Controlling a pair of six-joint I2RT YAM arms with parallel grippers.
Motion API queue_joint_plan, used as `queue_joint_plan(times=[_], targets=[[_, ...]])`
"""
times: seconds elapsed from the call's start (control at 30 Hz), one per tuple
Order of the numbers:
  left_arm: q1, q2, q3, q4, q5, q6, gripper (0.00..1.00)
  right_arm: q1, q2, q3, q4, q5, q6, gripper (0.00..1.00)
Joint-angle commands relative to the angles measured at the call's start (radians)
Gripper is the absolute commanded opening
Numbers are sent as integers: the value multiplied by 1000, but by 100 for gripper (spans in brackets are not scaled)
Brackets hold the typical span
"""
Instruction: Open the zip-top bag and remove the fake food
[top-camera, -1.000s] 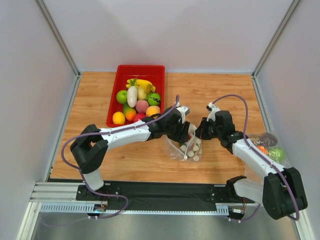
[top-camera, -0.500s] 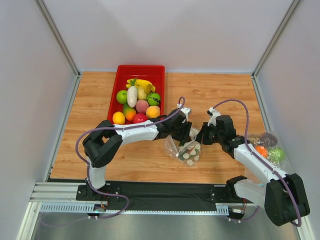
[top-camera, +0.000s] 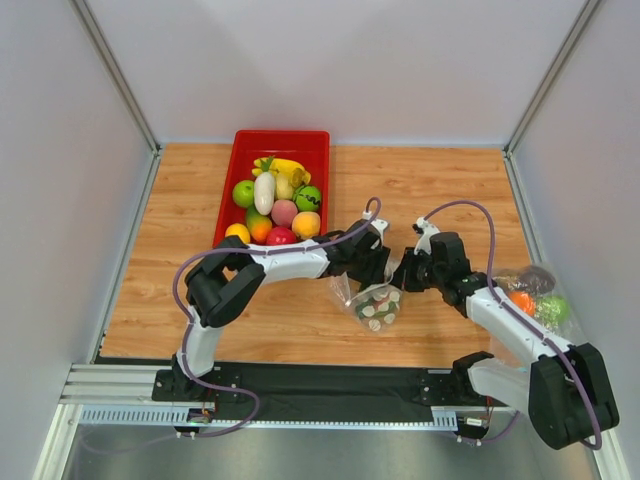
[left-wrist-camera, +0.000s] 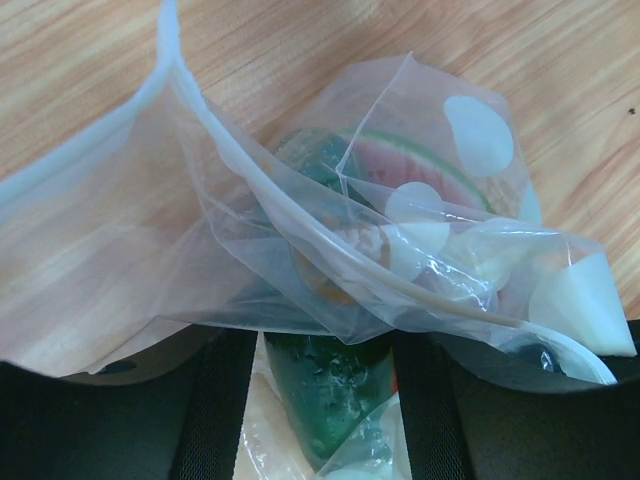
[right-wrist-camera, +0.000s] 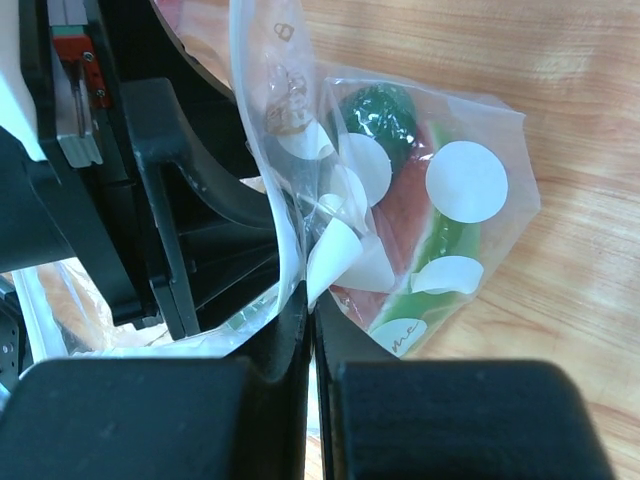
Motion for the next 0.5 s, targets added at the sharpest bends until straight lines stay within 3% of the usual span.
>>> queue_joint_plan(times=[0.0,0.07,0.1,0.13,0.23,0.4,0.43,0.47], targets=[[-15,30,45,-7,2,39,61,6,16,0,27,-4,7,0],[-29,51,61,-16,-7,54,57,8,20,-2,26,-2,7,0],[-35,61,74,-19,-8,61,47,8,17,-3,24,4,8,0],[-41,71,81,-32,-13,73,25,8,14,-2,21,19,8,0],[-43,49,68,-40,-37,103,1,8,-7,7,-5,55,5,0],[-40,-60,-25,-10,-53,185,0,6,-50,34,-65,96,-4,3],[-40,-94,-43,12,-48,200,0,8,-60,40,-76,107,-5,7],[-38,-111,-60,27,-22,221,0,8,-84,52,-95,113,-12,19]])
